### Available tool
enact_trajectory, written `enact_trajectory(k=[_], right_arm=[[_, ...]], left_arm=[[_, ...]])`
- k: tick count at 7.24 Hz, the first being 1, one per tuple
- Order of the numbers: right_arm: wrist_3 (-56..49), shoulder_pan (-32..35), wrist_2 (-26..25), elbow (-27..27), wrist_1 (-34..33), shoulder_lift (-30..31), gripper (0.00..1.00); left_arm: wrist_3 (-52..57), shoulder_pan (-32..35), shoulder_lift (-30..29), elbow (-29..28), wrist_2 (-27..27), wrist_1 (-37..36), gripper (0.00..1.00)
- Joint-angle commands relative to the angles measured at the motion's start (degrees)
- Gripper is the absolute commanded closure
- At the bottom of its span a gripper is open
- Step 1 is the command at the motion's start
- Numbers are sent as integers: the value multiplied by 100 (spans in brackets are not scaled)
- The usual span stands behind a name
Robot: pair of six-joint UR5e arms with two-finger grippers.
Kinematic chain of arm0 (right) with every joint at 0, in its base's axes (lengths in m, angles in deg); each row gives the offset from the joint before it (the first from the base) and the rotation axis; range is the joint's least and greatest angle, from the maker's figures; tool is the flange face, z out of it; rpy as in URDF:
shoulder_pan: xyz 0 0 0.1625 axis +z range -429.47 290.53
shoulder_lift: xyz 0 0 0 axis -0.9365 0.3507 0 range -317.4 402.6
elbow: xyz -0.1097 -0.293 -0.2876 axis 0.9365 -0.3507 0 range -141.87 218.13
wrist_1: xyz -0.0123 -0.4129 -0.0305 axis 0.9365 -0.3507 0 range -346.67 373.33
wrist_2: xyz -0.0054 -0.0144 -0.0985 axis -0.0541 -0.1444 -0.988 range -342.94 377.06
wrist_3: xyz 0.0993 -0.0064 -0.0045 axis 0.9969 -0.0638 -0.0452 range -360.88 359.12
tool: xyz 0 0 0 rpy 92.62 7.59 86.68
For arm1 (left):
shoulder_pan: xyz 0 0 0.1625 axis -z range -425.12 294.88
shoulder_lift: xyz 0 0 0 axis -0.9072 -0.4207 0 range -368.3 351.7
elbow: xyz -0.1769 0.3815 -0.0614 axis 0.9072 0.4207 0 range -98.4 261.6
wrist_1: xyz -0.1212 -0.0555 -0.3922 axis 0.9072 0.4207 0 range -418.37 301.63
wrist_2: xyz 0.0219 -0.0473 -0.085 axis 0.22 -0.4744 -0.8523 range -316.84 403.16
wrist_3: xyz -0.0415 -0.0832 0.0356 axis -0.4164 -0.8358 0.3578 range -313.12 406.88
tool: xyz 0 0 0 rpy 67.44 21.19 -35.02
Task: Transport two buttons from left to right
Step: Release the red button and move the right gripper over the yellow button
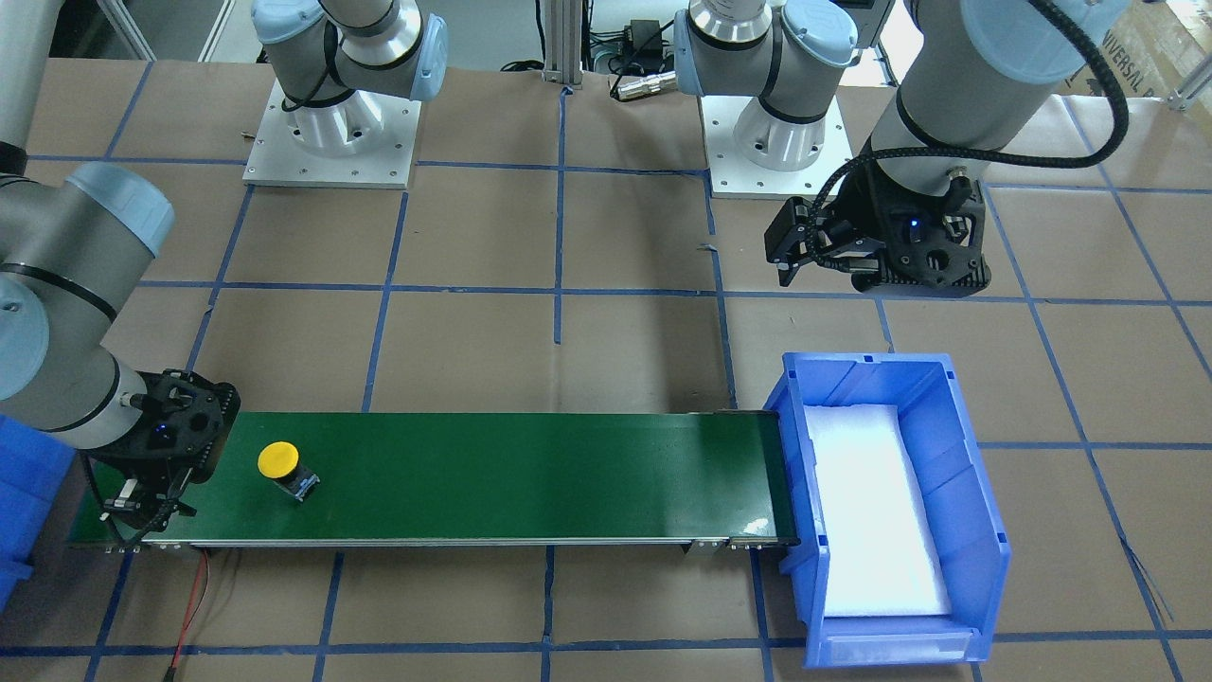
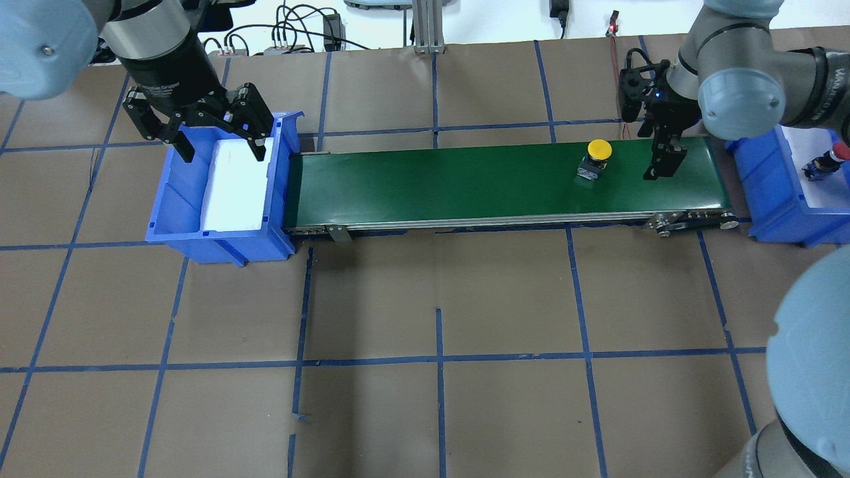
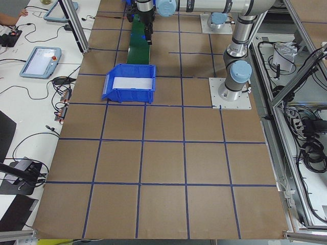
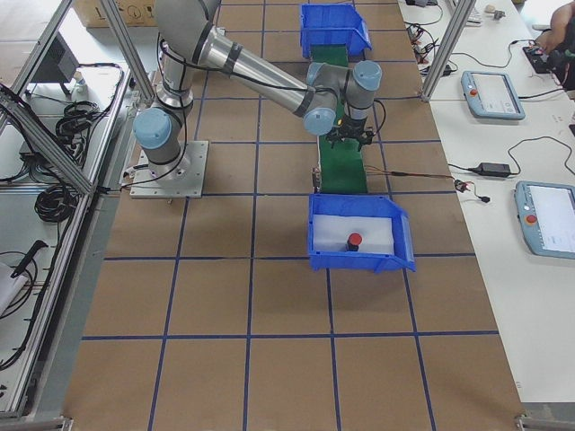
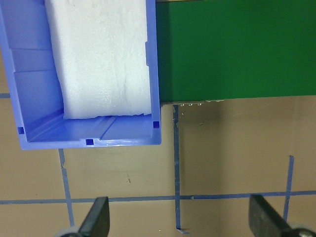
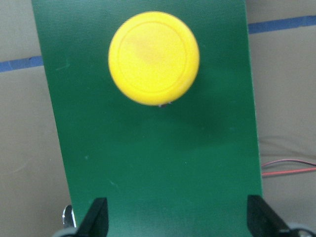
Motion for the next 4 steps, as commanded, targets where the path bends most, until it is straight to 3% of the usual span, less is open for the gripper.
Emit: enact_trajectory(k=[1,4], right_arm=[[203,3,6,274,-291,80,0],[318,12,-3,319,-476,80,0]], left_arm=[[7,0,7,0,2,3,0],[7,0,-2,0,2,3,0]])
